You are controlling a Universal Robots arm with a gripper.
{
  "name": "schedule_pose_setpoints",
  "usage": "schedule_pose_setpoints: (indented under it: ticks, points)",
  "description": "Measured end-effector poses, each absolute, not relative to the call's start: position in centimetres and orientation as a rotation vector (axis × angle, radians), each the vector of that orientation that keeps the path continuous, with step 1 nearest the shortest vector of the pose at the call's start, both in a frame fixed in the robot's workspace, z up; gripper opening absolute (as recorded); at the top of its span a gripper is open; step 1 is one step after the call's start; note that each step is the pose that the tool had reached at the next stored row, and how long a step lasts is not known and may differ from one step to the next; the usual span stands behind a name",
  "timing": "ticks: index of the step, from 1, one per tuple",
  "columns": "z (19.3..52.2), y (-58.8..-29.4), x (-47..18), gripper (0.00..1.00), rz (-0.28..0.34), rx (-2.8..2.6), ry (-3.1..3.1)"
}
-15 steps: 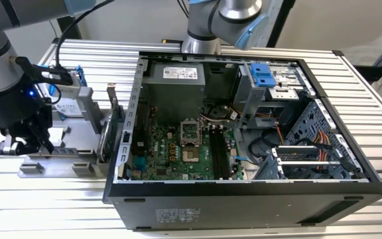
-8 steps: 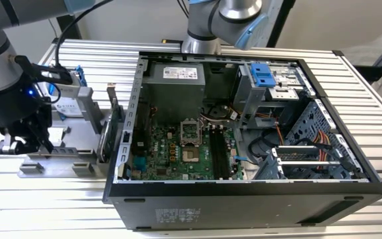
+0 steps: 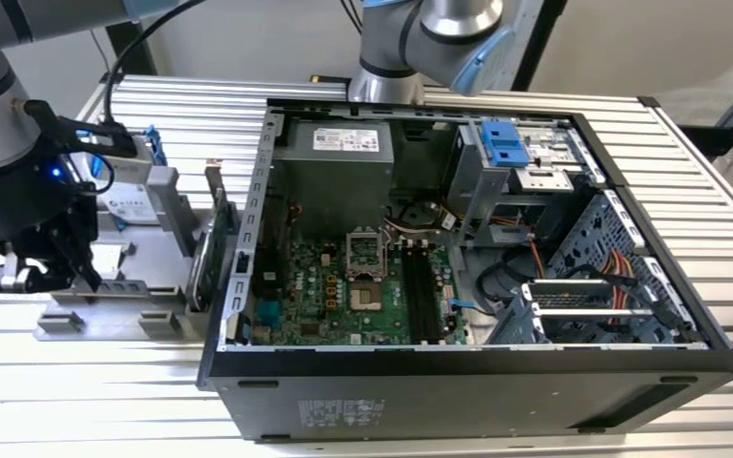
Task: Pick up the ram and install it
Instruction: 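Pick up the ram and move it above insertion slot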
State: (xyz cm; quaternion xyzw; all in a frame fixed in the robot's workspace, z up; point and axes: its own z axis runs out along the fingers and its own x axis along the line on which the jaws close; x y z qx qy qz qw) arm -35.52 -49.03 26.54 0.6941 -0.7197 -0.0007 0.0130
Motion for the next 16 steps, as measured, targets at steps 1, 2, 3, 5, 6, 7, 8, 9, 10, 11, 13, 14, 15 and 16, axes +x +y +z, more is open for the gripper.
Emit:
schedule_pose_setpoints:
  ticks: [1, 2, 3, 5, 6, 7, 8, 9, 10, 11, 13, 14, 15, 16]
  points:
    - [26.58, -49.03, -35.52, 0.00, -0.002, 2.163, -2.243]
    - [26.64, -49.03, -35.52, 0.00, -0.002, 2.163, -2.243]
    - [26.68, -49.03, -35.52, 0.00, -0.002, 2.163, -2.243]
    - [26.78, -49.03, -35.52, 0.00, -0.002, 2.163, -2.243]
    - [26.83, -49.03, -35.52, 0.00, -0.002, 2.163, -2.243]
    - [26.87, -49.03, -35.52, 0.00, -0.002, 2.163, -2.243]
    - [26.91, -49.03, -35.52, 0.00, -0.002, 2.163, -2.243]
    - [26.96, -49.03, -35.52, 0.00, -0.002, 2.163, -2.243]
    - [27.00, -49.03, -35.52, 0.00, -0.002, 2.163, -2.243]
    - [27.04, -49.03, -35.52, 0.00, -0.002, 2.163, -2.243]
    - [27.11, -49.03, -35.52, 0.00, -0.002, 2.163, -2.243]
    - [27.15, -49.03, -35.52, 0.00, -0.002, 2.163, -2.243]
    - [27.19, -49.03, -35.52, 0.00, -0.002, 2.163, -2.243]
    - [27.23, -49.04, -35.52, 0.00, -0.002, 2.163, -2.243]
